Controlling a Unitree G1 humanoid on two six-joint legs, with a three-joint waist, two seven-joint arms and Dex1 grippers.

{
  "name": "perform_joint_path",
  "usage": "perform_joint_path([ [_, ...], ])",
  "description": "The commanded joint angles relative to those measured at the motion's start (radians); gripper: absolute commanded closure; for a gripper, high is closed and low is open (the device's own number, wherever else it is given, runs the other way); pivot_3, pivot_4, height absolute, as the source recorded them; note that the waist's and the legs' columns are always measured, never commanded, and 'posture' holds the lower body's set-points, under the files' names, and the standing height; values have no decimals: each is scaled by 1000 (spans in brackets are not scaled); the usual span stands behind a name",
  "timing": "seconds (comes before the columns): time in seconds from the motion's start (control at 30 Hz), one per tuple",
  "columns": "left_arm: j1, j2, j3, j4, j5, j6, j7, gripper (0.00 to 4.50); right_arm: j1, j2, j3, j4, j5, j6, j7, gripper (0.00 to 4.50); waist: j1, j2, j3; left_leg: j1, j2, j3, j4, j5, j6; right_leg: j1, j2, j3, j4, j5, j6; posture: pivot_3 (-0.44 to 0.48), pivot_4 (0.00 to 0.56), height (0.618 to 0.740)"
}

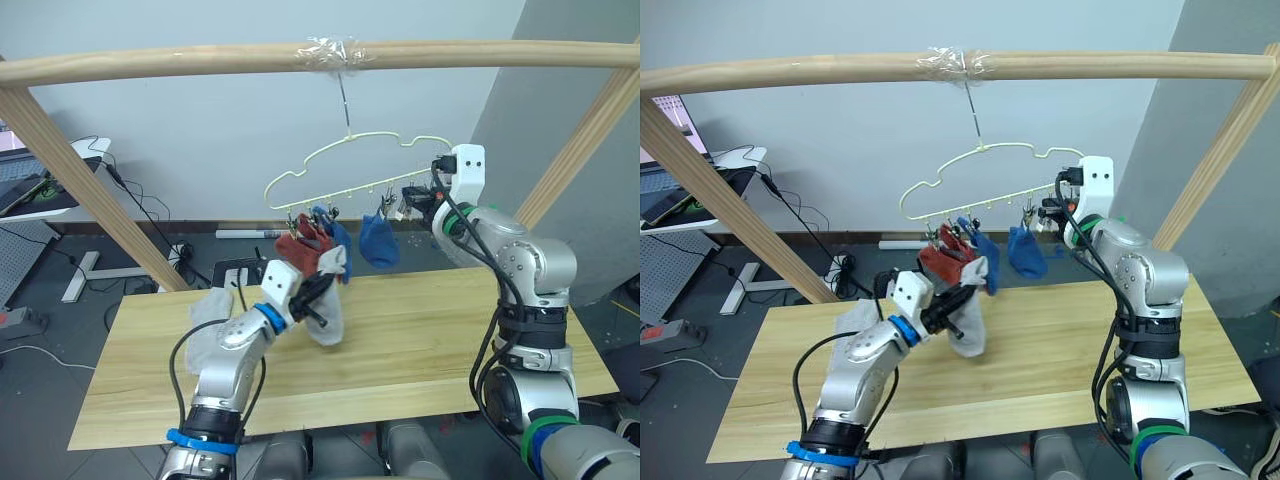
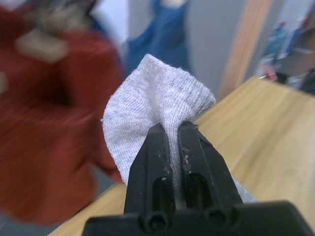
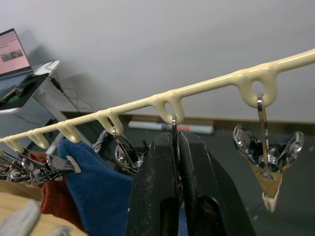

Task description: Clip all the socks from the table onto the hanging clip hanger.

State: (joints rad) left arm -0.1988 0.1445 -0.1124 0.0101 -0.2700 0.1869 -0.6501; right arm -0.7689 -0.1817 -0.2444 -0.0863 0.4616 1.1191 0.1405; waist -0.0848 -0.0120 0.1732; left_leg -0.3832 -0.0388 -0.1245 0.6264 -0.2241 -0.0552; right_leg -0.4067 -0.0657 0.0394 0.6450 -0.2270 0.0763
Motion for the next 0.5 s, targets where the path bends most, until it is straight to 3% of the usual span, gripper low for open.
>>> perform_joint_path([
  [0.03, -30, -39, -56, -58, 8, -20, 5, 4452, -30, 5, -62, -46, 45, 79, -33, 4500, 0, 0, 0, 0, 0, 0, 0, 0, 0, 0, 0, 0, 0, 0, 0, -139, 123, 740],
  [0.5, -160, -164, -94, 103, 45, -42, 76, 4452, -71, 41, -157, -71, 107, 220, -96, 4500, -4, 0, 0, 0, 0, 1, 0, 0, 0, 0, 0, 0, -1, 0, 0, -165, 128, 740],
])
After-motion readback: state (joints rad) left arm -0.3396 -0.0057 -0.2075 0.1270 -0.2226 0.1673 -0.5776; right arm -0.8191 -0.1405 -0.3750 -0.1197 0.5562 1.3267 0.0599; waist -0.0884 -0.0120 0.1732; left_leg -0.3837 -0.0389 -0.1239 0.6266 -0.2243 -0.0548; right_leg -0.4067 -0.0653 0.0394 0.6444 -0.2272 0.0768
